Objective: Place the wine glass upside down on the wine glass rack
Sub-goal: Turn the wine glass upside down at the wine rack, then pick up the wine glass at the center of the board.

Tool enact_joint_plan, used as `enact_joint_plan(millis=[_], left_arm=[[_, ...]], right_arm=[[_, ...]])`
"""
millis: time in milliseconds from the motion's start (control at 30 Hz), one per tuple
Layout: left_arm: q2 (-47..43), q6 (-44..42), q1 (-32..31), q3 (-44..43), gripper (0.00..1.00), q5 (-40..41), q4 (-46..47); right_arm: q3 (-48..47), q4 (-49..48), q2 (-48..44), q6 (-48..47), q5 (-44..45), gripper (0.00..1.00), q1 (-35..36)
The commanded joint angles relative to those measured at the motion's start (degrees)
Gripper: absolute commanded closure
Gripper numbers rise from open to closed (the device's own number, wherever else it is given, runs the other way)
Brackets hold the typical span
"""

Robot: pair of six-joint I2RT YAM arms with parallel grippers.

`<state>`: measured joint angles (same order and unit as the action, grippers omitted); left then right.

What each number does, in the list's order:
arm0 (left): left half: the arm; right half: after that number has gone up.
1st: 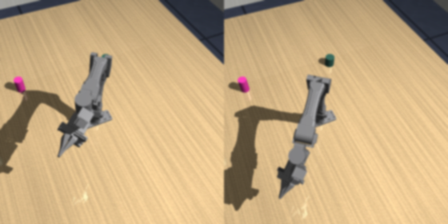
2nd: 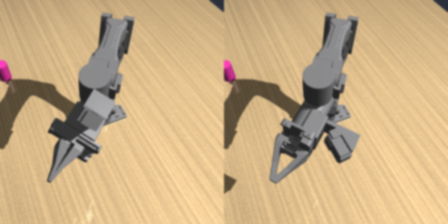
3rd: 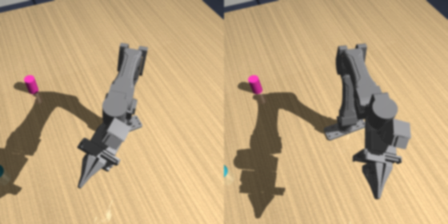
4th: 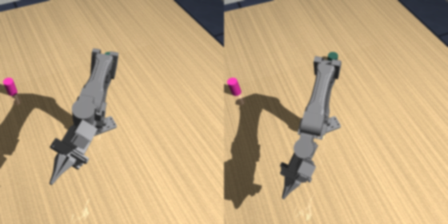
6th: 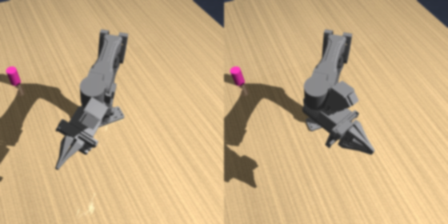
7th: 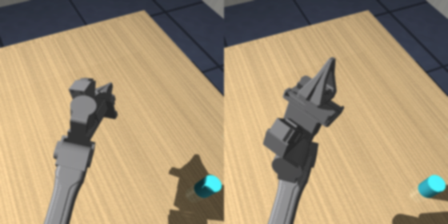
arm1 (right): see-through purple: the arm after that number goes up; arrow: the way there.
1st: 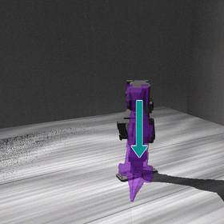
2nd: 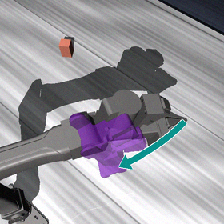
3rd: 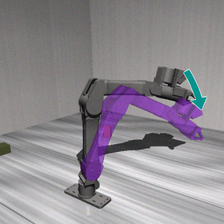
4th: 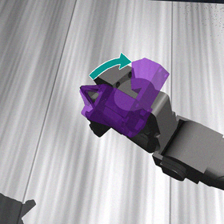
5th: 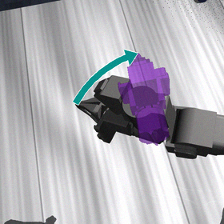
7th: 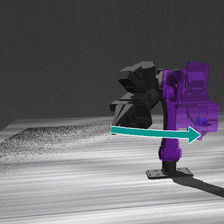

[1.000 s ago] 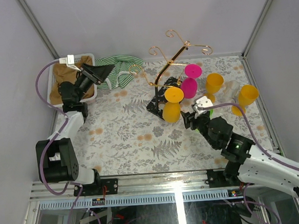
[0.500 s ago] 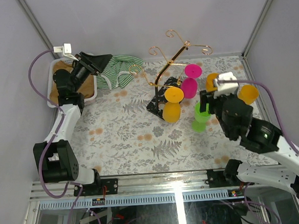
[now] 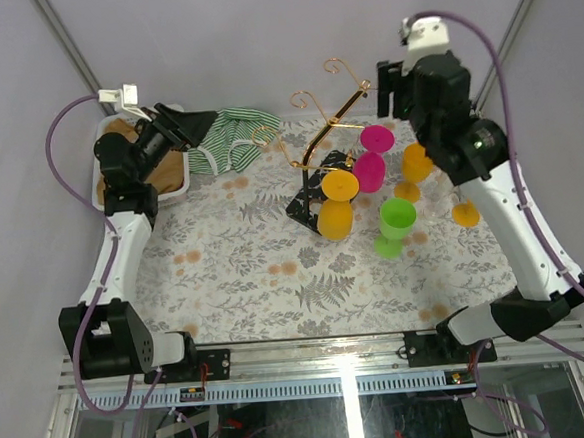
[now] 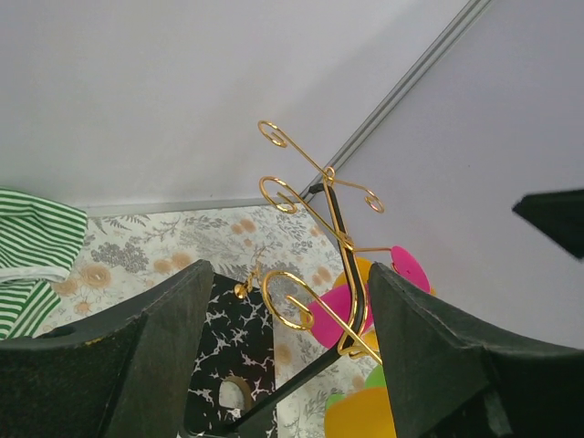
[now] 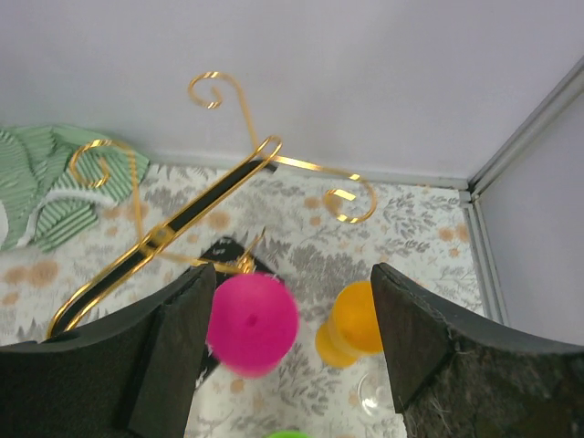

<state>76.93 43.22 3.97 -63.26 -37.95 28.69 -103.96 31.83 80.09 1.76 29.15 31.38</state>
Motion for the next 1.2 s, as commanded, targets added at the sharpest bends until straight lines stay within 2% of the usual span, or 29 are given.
enact_joint_plan(millis=[0, 133, 267, 433, 600, 733, 1167], left_arm=[[-3.4, -4.8, 0.5, -0.3, 0.31, -0.9, -3.7], [-5.0, -6.6, 0.5, -0.4, 0.31, -1.2, -6.5], [-6.9, -9.0, 0.5, -0.4, 0.31, -0.6, -9.6], [-8.3, -10.8, 0.4, -0.3, 0.3, 0.4, -11.7], [-8.4, -11.5, 0.5, -0.4, 0.3, 0.5, -12.1], [-8.3, -11.5, 0.5, -0.3, 0.3, 0.3, -12.0], [-7.8, -11.8, 0.5, -0.4, 0.3, 0.3, -12.0]], right_arm=[[-7.8, 2.9, 3.4, 1.2, -13.0, 0.25, -10.0], [-7.6, 5.8, 7.2, 4.8, -21.6, 0.3, -20.4], [-3.4, 7.2, 6.9, 5.5, -21.8, 0.32, -27.0], [3.2, 9.1, 4.4, 6.1, -27.1, 0.35, -35.6], [8.9, 11.6, 1.7, 5.8, -29.5, 0.52, -36.6], [13.1, 13.1, 0.2, 6.4, -31.4, 0.59, -36.6], [20.3, 12.1, -0.9, 8.1, -33.3, 0.65, -36.6]])
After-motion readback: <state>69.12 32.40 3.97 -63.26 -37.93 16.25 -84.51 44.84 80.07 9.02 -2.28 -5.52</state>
